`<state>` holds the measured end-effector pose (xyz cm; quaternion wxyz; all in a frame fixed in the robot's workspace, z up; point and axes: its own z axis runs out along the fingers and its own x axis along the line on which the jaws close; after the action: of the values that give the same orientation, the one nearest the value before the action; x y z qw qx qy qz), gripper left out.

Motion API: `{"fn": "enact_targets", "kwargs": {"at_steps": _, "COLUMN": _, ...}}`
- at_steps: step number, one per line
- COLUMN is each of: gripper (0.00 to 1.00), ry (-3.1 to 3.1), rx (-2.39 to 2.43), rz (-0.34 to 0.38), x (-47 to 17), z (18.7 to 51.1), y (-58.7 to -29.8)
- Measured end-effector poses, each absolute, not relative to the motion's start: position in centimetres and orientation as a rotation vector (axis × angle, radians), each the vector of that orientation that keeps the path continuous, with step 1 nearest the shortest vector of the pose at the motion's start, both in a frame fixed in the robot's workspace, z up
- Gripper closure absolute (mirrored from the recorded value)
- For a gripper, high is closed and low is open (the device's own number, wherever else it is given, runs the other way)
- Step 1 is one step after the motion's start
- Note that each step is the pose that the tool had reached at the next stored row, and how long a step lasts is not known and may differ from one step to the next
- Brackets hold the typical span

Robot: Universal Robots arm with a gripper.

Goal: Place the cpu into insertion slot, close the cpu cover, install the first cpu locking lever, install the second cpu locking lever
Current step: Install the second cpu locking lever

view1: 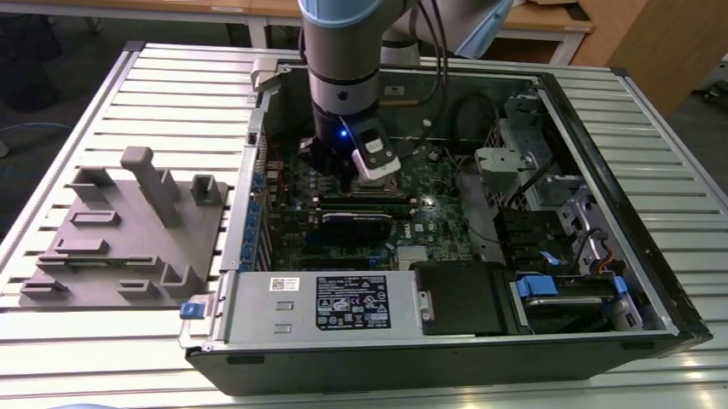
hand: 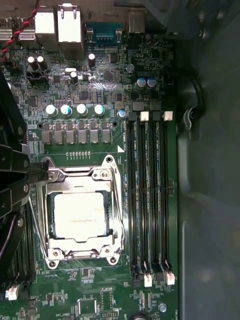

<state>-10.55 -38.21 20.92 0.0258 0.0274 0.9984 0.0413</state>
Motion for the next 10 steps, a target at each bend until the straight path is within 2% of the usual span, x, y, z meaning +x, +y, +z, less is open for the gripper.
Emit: {"fn": "enact_targets", "kwargs": {"at_steps": 10, "gripper": 0.90, "ry": 3.086, "rx": 0.085, "rz": 0.128, "x": -10.38, "z": 21.01, "y": -38.99}}
